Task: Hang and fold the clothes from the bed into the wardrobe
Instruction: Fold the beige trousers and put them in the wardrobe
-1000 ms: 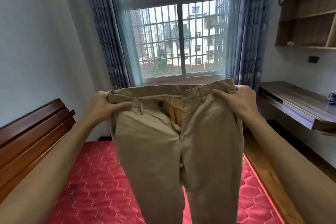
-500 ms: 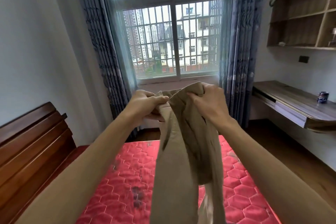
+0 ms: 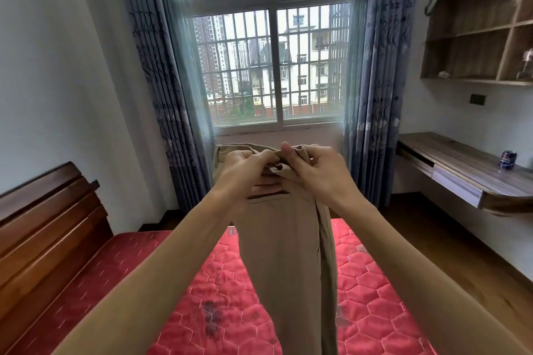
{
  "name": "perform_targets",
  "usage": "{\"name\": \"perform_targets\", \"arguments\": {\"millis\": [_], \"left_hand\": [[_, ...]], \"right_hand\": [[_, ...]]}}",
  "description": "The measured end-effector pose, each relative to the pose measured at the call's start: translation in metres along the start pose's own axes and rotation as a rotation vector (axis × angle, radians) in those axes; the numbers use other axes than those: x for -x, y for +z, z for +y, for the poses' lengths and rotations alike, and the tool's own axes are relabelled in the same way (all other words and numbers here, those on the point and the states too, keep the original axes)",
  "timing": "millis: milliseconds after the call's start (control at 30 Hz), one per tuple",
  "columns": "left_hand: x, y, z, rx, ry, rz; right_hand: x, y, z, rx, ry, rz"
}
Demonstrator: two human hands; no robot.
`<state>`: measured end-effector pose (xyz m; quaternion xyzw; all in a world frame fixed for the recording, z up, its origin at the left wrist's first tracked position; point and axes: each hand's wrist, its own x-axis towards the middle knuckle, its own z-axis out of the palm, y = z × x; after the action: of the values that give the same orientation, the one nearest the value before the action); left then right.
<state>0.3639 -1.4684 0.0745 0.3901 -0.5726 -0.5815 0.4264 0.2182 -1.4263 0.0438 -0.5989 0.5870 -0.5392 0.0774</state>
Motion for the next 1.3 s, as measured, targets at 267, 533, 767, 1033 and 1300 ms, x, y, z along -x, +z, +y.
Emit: {"name": "perform_targets", "arguments": {"millis": [267, 533, 767, 1033, 1300], "left_hand": [[-0.001, 0.003, 0.001, -0.122, 0.124, -0.107], [-0.027, -0.047, -0.047, -0.116, 0.106, -0.221], [-0.041, -0.054, -0.06, 0.063, 0.136, -0.073], [-0.059, -0.071, -0.055, -0.093, 0.372, 0.109], [-0.108, -0.147, -0.013, -0.377, 0.489, 0.183]], "right_hand": [[-0.007, 0.002, 0.032, -0.217, -0.068, -0.023], [-0.009, -0.021, 0.039, -0.66, 0.109, 0.1], [-0.009, -0.028, 0.053, -0.326, 0.161, -0.101], [-0.031, 0.004, 0.07, 0.353, 0.096, -0.243], [-0.111, 0.081, 0.066, 0.241, 0.005, -0.139]]}}
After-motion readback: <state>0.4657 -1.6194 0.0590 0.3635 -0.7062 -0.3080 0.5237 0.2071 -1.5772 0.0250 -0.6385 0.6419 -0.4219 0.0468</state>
